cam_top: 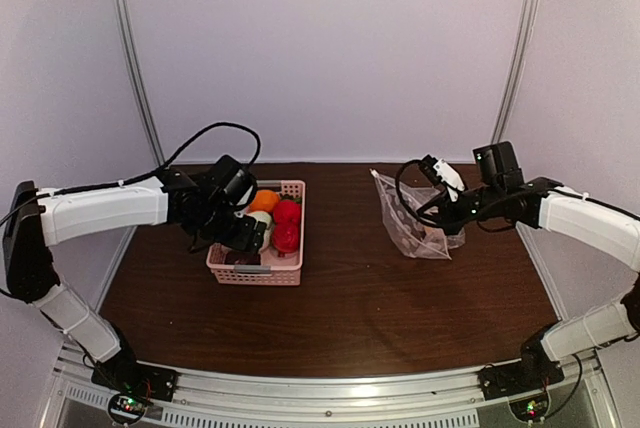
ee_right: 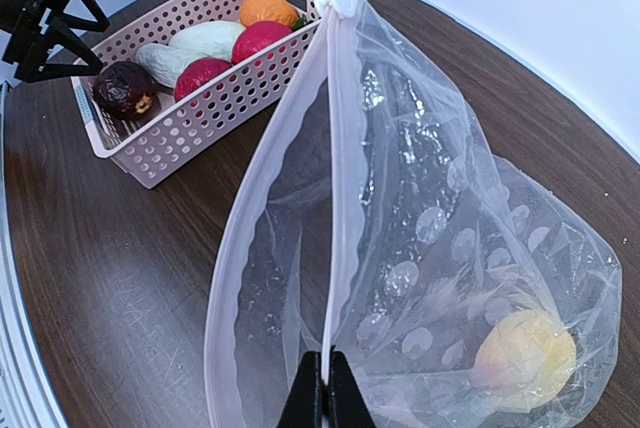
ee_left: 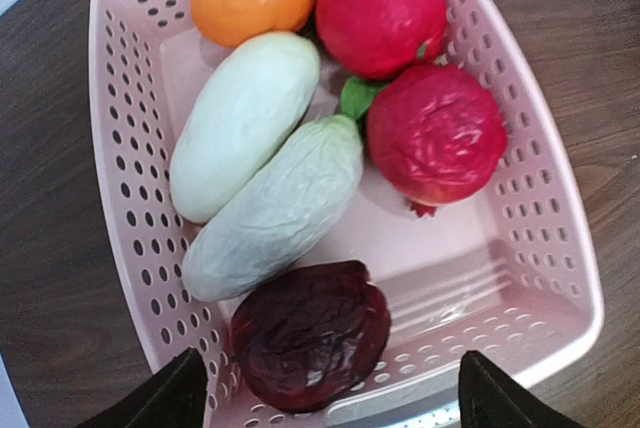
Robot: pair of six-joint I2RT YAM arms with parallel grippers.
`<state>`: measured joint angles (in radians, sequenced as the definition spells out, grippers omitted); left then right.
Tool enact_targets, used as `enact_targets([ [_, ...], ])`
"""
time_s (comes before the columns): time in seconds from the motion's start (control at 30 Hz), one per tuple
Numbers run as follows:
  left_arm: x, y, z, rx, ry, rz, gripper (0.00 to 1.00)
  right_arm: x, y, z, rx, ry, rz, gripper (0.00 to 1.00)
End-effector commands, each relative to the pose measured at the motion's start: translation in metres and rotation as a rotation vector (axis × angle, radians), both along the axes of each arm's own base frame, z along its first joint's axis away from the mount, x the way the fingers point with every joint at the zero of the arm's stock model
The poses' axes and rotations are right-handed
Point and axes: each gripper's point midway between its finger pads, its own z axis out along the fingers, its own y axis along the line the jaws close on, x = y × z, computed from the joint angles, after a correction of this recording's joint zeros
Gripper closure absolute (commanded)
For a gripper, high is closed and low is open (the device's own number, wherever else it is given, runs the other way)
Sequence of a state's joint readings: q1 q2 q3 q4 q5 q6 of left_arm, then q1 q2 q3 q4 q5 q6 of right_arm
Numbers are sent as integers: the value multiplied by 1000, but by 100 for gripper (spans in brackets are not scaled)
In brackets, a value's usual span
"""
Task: Place the food in the zip-top bag and seal the zipper
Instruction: Pick up the fake fruit from the bin.
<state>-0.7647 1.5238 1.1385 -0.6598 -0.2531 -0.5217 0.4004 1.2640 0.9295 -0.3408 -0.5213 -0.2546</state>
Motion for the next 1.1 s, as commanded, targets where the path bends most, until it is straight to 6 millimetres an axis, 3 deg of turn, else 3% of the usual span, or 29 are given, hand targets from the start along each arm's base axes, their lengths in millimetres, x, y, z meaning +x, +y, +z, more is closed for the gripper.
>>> enact_targets([
  [0.0,-2,24,-16,146,102,35,13,-2,3,1,29,7,17,100],
  [0.13,1,26,-26,198,161,22,13,-2,4,1,27,6,21,100],
  [0.37,5,7,-46,144,237,-5,7,-3,3,0,22,5,21,100],
  [0.63,8,7,-66,172,269,20,6,-3,3,-1,22,9,27,100],
  [0.93,8,4,-79,175,294,22,12,-3,2,-2,17,8,23,100],
  [1.07,5,0,-76,154,307,9,20,-3,3,-4,14,13,24,100],
])
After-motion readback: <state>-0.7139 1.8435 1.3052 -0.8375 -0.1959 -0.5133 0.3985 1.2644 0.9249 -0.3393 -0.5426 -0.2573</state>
